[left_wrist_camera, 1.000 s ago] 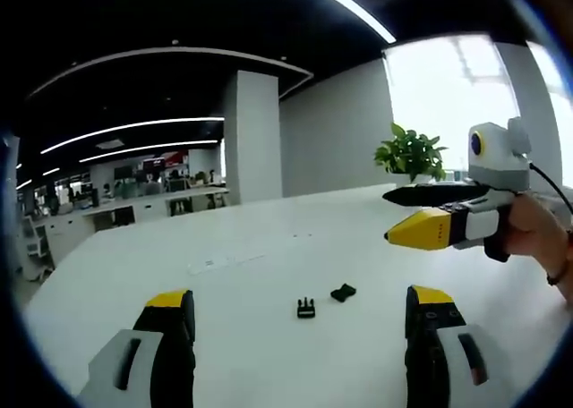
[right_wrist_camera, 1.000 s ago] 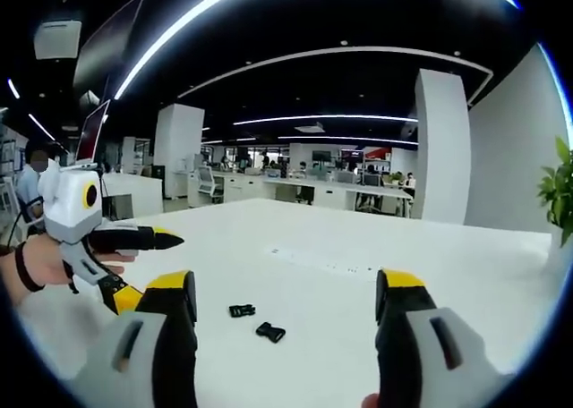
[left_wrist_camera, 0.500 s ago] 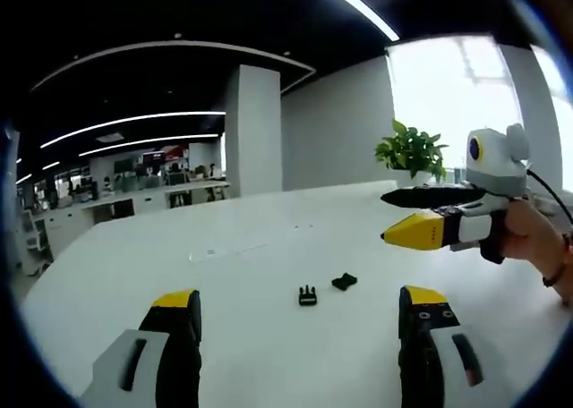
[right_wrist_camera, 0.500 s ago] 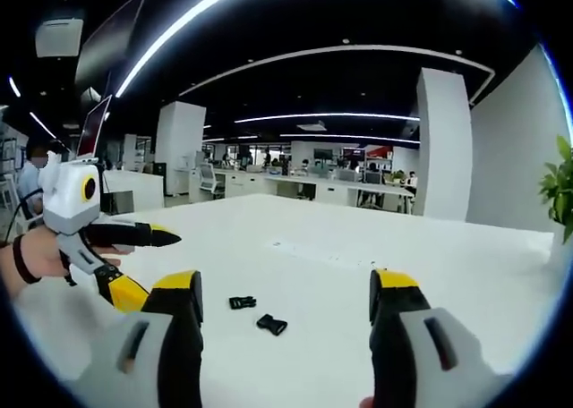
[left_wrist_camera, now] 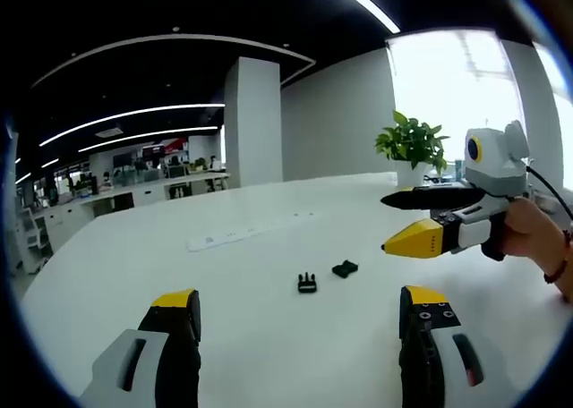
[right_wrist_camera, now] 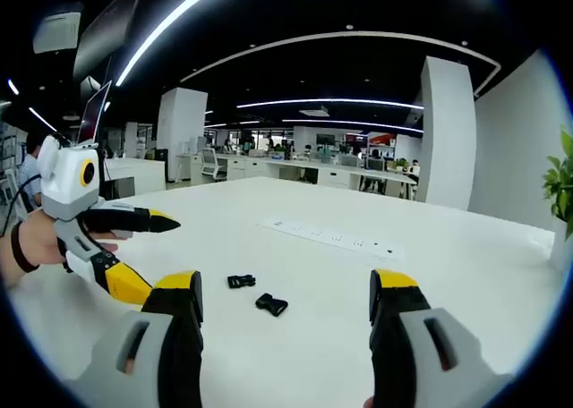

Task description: Snap the two parts of the plastic buckle together until the buckle closes and remains connected.

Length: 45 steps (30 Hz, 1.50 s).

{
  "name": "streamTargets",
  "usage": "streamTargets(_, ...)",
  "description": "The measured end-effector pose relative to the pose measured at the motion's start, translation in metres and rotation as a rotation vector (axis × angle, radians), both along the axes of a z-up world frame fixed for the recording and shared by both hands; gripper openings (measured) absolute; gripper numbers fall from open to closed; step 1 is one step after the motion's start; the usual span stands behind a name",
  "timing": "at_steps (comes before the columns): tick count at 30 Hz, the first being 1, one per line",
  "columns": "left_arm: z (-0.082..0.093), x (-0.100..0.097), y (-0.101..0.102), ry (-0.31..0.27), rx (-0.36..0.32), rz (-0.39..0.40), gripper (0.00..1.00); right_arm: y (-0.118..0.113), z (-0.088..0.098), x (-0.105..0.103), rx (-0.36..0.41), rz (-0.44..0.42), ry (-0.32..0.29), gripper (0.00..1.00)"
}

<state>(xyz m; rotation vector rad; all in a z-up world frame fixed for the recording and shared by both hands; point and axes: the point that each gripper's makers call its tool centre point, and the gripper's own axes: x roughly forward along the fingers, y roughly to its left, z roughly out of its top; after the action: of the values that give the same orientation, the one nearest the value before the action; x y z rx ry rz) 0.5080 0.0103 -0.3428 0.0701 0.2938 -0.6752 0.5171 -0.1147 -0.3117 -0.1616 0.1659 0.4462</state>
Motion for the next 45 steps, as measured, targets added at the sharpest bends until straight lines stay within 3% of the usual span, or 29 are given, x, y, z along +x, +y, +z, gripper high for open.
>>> streamTargets(11,-0.009,-0.007,0.002,0.038,0.007,-0.001,0.93,0.000,-0.019,-0.003,-0.032,0.006,0.058,0.76)
streamTargets(17,-0.017,-0.012,0.002,0.052,0.038,-0.014,0.93,0.000,-0.020,-0.003,-0.036,0.009,0.059,0.75)
streamTargets(21,-0.018,-0.014,0.005,0.064,0.033,-0.013,0.92,-0.002,-0.024,-0.005,-0.074,0.005,0.066,0.75)
streamTargets(24,-0.020,-0.018,0.005,0.073,0.025,-0.011,0.92,-0.002,-0.024,-0.005,-0.055,0.002,0.065,0.75)
streamTargets(45,-0.032,-0.017,0.005,0.130,0.071,-0.044,0.89,-0.001,-0.051,-0.015,-0.117,0.023,0.190,0.71)
